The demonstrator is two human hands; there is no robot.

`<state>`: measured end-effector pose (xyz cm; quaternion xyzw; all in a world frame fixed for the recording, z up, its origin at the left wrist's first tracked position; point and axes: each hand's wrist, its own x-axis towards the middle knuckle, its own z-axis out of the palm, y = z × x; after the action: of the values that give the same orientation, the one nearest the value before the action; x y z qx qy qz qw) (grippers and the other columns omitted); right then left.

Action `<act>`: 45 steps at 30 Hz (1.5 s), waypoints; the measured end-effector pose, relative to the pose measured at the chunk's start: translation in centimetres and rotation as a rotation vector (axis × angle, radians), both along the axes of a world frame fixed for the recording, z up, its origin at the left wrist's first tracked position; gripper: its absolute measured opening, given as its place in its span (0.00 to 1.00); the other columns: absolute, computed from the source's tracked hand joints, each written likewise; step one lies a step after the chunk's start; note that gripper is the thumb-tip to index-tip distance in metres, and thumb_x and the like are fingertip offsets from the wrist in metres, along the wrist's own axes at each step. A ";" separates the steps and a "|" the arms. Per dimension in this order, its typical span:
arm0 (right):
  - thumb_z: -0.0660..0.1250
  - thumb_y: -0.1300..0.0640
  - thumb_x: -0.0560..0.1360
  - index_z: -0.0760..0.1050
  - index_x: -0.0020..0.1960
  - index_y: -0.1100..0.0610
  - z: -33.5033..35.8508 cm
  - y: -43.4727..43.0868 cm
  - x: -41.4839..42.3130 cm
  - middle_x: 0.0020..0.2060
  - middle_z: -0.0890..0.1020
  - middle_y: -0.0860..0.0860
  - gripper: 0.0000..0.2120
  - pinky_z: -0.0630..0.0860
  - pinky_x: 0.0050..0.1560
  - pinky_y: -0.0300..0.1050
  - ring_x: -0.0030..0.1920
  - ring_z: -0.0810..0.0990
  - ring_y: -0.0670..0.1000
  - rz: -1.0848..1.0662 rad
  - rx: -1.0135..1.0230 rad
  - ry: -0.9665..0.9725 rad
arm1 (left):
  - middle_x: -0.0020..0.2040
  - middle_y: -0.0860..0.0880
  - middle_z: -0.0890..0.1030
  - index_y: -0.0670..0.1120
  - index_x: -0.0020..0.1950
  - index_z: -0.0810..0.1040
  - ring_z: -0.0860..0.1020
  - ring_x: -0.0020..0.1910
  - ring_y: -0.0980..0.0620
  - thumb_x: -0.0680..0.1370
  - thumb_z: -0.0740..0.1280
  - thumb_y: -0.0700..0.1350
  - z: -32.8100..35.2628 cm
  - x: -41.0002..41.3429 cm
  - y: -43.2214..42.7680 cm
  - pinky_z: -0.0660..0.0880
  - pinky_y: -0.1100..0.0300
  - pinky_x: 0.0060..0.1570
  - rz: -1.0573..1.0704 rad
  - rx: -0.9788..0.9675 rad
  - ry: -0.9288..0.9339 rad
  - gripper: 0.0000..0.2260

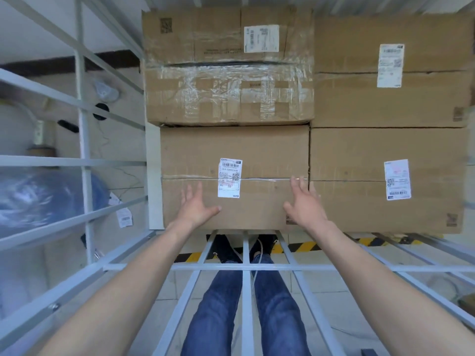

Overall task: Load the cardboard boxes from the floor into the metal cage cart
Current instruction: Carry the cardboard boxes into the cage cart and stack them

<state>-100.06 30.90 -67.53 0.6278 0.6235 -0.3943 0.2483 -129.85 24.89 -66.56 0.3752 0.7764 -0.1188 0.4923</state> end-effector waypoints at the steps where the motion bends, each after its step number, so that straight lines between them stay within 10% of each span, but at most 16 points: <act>1: 0.60 0.52 0.80 0.39 0.82 0.48 2.1 0.0 0.0 0.81 0.43 0.54 0.39 0.48 0.77 0.62 0.80 0.42 0.61 -0.008 0.000 0.003 | 0.82 0.45 0.42 0.51 0.82 0.44 0.40 0.80 0.44 0.74 0.72 0.60 2.5 0.8 0.8 0.47 0.43 0.76 -0.017 0.024 -0.012 0.48; 20: 0.60 0.48 0.81 0.42 0.82 0.47 41.3 -10.1 2.1 0.81 0.45 0.49 0.37 0.42 0.75 0.59 0.80 0.41 0.57 -0.477 0.411 0.113 | 0.82 0.49 0.49 0.55 0.82 0.50 0.47 0.81 0.48 0.78 0.64 0.61 41.6 15.8 -1.0 0.51 0.41 0.77 -0.769 0.487 -0.344 0.36; 45: 0.56 0.44 0.83 0.46 0.82 0.48 53.8 -45.4 42.2 0.82 0.45 0.51 0.33 0.52 0.78 0.59 0.80 0.43 0.59 -1.354 0.723 -0.243 | 0.82 0.49 0.53 0.56 0.81 0.55 0.48 0.80 0.47 0.80 0.64 0.56 54.4 68.3 -21.9 0.52 0.39 0.76 -1.570 0.651 -0.757 0.32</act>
<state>-57.91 -14.53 -13.70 0.9527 0.1624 -0.1607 -0.2002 -61.53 2.98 -12.19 0.9263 0.0827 -0.0638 0.3620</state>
